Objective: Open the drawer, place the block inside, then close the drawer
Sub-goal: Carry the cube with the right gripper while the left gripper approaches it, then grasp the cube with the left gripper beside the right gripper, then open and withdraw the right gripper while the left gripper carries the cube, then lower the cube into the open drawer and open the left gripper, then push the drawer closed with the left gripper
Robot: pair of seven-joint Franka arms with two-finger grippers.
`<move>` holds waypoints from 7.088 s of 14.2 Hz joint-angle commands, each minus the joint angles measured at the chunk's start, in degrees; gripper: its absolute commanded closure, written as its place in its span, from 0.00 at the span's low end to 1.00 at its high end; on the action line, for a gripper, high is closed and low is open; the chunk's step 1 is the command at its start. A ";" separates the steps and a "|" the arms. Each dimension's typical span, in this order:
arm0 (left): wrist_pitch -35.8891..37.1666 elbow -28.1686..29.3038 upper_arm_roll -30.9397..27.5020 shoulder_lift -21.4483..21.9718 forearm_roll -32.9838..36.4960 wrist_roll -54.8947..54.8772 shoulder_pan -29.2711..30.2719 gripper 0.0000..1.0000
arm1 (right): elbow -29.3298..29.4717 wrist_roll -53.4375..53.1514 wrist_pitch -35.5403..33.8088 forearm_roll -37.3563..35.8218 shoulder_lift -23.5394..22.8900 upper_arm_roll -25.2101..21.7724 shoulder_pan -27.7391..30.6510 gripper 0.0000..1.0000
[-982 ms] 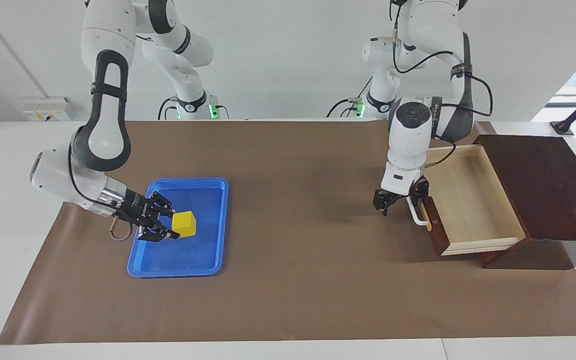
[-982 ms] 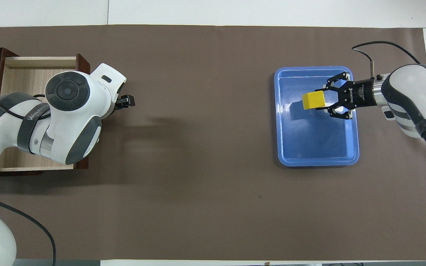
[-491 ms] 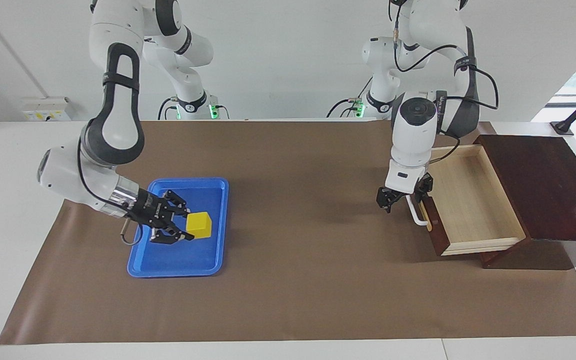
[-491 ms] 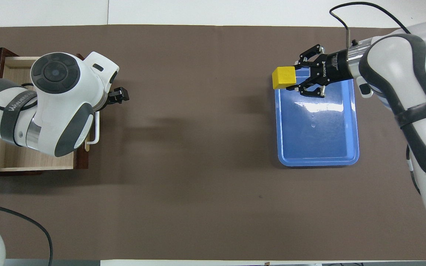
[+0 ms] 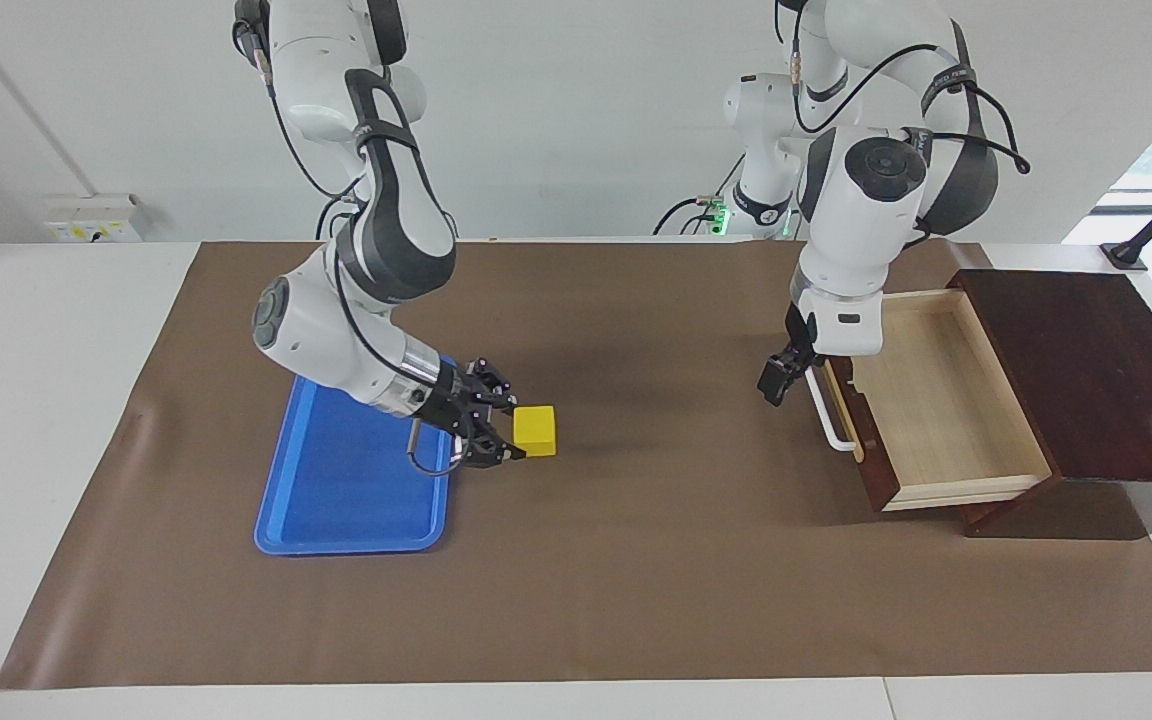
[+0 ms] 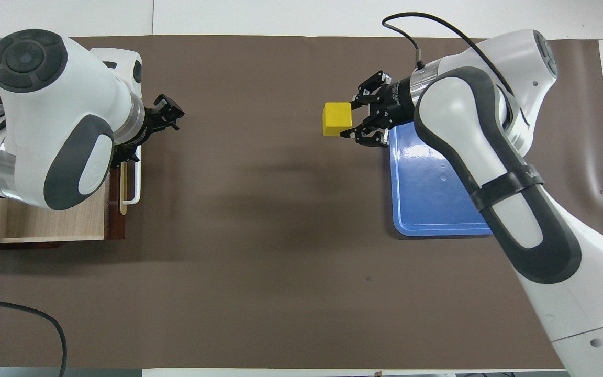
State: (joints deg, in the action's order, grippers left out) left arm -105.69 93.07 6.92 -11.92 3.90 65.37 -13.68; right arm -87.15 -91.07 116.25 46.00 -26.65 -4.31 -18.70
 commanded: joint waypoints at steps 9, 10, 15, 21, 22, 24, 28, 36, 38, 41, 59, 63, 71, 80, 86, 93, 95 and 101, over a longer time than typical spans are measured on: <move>13.06 -30.93 -1.47 -18.40 -3.20 48.26 -10.99 0.00 | 4.62 -13.51 8.64 -4.61 -3.06 -0.26 -7.32 1.00; 12.27 -30.93 -2.78 -18.84 -3.11 49.67 -13.28 0.00 | 4.71 -13.52 8.82 -4.52 -3.06 -0.18 -7.49 1.00; 10.25 -33.82 -7.27 -24.20 -3.63 59.49 -19.10 0.00 | 6.12 -14.31 8.73 -4.16 -3.41 0.00 -9.16 1.00; 5.77 -34.19 -7.80 -25.44 -3.64 62.60 -19.28 0.00 | 6.12 -14.31 8.82 -4.17 -3.41 0.00 -9.25 1.00; 5.33 -34.10 -7.71 -25.44 -3.37 62.52 -19.62 0.00 | 6.12 -14.22 8.91 -4.17 -3.41 0.00 -9.25 1.00; 5.41 -34.01 -7.63 -25.26 -2.93 62.52 -20.15 0.00 | 6.03 -14.22 9.00 -4.25 -3.41 0.00 -9.25 1.00; 6.20 -33.57 -7.36 -24.82 -2.06 62.34 -20.16 0.18 | 6.12 -14.22 9.08 -4.25 -3.41 0.00 -9.25 1.00; 6.38 -33.04 -7.27 -24.56 -1.53 61.81 -20.24 1.00 | 6.03 -14.31 9.09 -4.17 -3.41 0.00 -9.16 1.00; 6.38 -33.04 -7.27 -24.56 -1.53 61.81 -20.24 1.00 | 6.03 -14.31 9.00 -4.08 -3.33 0.00 -9.08 1.00; 6.38 -33.04 -7.27 -24.56 -1.53 61.81 -20.16 1.00 | 6.03 -14.31 9.35 -3.81 -3.06 0.00 -8.64 0.39; 20.18 -31.73 -7.54 -15.16 -5.22 36.51 1.44 1.00 | -1.35 44.88 -28.69 -32.17 18.98 -0.70 15.53 0.00; 16.94 -25.60 -7.63 -12.35 -5.30 26.16 6.81 1.00 | -1.18 63.50 -34.16 -36.23 24.61 -0.70 17.02 0.00; 5.50 -3.53 -7.89 -2.59 -4.78 19.72 12.45 1.00 | -10.23 94.59 -28.55 -43.54 29.19 -0.61 16.85 0.00; -5.12 12.64 -7.89 3.91 -4.78 18.57 15.18 1.00 | -9.88 94.59 -27.56 -47.23 28.84 -0.70 17.29 0.00; -8.13 14.95 -7.89 5.41 -4.60 18.92 14.39 0.00 | -10.23 94.50 -27.57 -47.32 29.11 -0.70 17.47 0.00; -2.67 7.74 -7.27 5.59 -4.78 32.43 2.89 0.00 | -9.62 95.55 -24.31 -50.13 28.67 -0.44 16.85 0.00; -3.29 8.26 -7.27 5.59 -4.52 36.40 -1.06 0.00 | -9.70 95.56 -24.23 -50.13 28.67 -0.44 16.85 0.00; -9.51 14.15 -7.27 4.62 1.63 38.08 -1.53 0.00 | -10.05 95.03 -25.46 -49.87 28.93 -0.44 16.85 0.00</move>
State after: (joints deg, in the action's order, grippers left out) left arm -111.61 104.85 0.05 -7.63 3.54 102.70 -15.94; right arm -95.85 2.85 90.89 -3.08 1.00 -5.33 -2.48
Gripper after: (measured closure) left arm 0.000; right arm 0.000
